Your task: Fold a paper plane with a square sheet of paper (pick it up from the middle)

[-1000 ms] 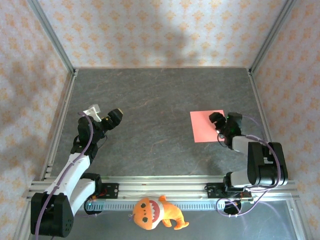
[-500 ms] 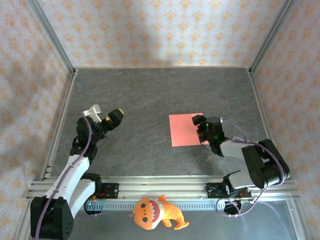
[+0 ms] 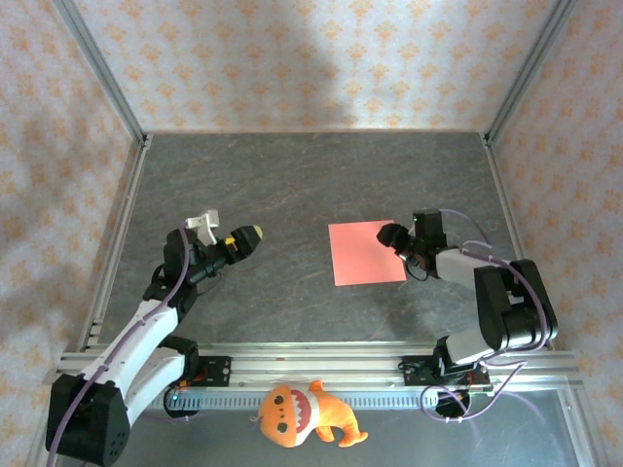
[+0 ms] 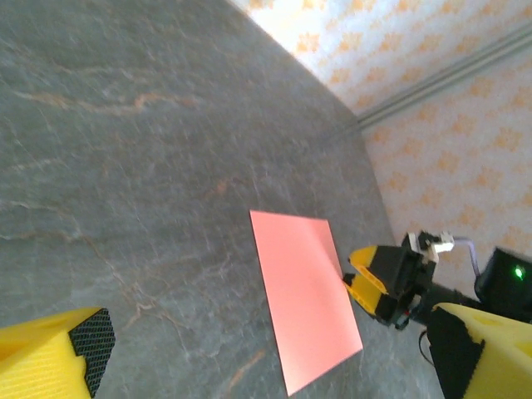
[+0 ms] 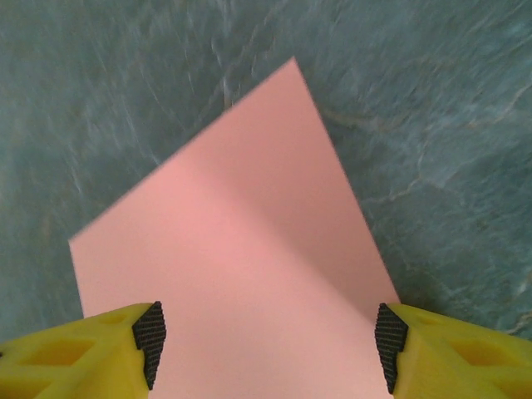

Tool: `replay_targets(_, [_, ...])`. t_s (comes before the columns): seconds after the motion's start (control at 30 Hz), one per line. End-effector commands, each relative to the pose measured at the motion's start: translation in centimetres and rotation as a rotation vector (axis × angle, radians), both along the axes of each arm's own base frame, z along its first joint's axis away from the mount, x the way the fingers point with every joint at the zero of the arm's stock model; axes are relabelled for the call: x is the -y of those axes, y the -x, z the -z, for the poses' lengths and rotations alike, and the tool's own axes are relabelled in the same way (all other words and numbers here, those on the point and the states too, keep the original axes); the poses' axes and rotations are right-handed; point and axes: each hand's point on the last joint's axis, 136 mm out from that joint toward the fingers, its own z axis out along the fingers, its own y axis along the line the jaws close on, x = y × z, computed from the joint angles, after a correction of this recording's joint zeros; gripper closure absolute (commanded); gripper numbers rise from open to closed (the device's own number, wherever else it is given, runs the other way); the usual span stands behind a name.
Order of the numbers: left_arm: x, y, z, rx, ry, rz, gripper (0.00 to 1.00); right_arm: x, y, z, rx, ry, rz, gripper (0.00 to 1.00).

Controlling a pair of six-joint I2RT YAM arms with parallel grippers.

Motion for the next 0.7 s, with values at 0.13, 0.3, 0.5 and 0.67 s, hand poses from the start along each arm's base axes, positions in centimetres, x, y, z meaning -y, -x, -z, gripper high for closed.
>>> replay_targets(0.13, [0.9,-0.1,-0.3,-0.003,-0.005,0.017,0.01,-0.4,1.7,1.7,-0.104,0.049,-0.113,0.32])
replay_targets(0.3, [0.9,0.2,-0.5,0.003,0.003,0.016,0.01,-1.0,2.6,2.6,-0.149,-0.061,0.023,0.33])
replay_targets(0.5, [0.9,0.6,-0.1,0.002,0.003,0.017,0.01,-2.5,3.1,2.2,-0.113,-0.231,0.260,0.37])
replay_targets(0.67, [1.3,0.8,0.5,-0.018,0.007,0.042,0.01,-5.5,2.9,0.4,-0.064,-0.358,0.286,0.38])
